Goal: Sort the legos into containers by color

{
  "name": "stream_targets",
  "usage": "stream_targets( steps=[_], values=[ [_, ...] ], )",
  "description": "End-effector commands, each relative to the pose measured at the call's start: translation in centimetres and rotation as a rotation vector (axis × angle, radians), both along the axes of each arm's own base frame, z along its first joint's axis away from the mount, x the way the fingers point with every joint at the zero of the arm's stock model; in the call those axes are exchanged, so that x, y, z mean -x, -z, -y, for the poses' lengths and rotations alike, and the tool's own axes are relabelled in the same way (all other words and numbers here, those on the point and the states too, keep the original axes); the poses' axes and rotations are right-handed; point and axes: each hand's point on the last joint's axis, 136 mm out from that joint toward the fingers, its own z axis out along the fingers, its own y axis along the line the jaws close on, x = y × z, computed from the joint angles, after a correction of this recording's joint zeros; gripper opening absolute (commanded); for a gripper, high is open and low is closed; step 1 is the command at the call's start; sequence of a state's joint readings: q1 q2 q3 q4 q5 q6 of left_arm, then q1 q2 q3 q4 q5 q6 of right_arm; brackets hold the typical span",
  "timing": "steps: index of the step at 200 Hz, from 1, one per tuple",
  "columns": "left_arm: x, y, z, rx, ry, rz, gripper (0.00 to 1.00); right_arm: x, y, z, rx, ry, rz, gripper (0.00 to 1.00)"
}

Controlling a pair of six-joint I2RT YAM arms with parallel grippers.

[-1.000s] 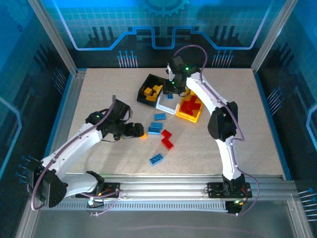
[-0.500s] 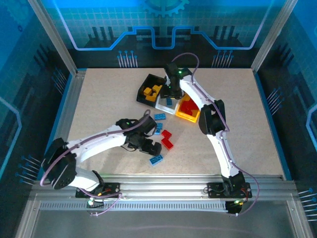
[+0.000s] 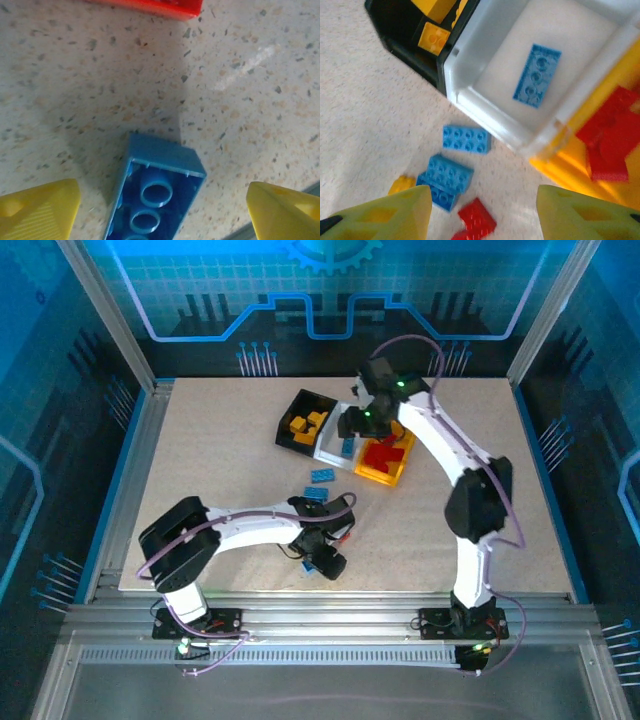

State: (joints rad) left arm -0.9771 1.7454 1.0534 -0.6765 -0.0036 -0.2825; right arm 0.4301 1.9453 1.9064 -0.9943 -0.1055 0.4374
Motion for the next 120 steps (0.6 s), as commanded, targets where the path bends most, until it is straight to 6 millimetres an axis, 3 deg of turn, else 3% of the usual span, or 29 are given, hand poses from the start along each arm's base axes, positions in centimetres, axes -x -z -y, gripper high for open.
stream_targets(
  steps=[1, 26, 53, 120],
  values=[
    [-0.5, 0.4, 1.0, 0.006, 0.031, 0.010, 0.81, 2.3, 0.0, 1.8, -0.023, 0.011, -0.022, 0.59],
    [-0.5, 1.4, 0.4, -0.035, 0.029, 0.002, 0.73, 4.9, 0.5, 2.8, -0.034, 0.017, -0.045, 0.60],
    [-0.2, 2.0, -0.1, -0.061, 0.022, -0.011, 0.55, 7.0, 1.5, 3.3, -0.033, 0.009, -0.077, 0.60],
    [-0.1, 1.9, -1.7, -0.104, -0.021, -0.007, 0.29, 9.2, 2.8, 4.2, -0.016, -0.007, -0.118, 0.60]
  ],
)
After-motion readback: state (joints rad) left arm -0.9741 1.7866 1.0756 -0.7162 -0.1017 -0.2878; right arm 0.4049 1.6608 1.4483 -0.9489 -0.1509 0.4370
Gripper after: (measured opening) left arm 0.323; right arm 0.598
